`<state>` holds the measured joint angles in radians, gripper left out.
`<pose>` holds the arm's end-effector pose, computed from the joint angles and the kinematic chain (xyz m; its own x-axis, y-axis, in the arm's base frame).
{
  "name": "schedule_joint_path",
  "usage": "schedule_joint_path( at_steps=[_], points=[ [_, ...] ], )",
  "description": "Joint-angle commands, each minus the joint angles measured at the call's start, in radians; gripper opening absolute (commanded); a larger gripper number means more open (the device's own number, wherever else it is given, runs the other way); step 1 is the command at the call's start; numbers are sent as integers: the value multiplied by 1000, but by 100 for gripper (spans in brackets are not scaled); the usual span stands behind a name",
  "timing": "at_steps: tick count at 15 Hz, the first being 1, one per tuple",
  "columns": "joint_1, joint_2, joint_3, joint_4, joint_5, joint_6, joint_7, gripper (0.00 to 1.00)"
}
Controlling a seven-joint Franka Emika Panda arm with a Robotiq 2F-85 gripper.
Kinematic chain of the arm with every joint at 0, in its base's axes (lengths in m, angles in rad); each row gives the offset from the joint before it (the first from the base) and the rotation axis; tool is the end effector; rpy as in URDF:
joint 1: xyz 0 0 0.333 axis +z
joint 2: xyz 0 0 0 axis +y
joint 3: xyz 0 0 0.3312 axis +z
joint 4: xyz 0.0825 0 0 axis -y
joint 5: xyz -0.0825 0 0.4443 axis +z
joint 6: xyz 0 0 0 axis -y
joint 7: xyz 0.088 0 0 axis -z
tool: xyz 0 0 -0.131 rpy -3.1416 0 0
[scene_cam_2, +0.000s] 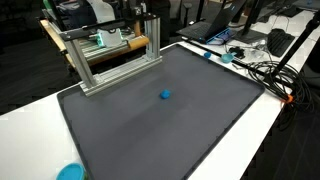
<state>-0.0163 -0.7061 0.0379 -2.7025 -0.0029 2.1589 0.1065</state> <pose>0.3946 0.0068 0.4150 0.9826 -0.0884 0.1633 -0.0912 -0.9958 0.0099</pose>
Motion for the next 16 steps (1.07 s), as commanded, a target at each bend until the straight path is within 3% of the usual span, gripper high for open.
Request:
schedule_joint_path(
  at_steps=[1,9,16],
  points=[
    [-8,13,9,-16,-16,19,4,100],
    [-5,-9,10,-30,-26,-24,-3,100],
    [-11,-8,27,-39,-32,-19,26,85]
  ],
)
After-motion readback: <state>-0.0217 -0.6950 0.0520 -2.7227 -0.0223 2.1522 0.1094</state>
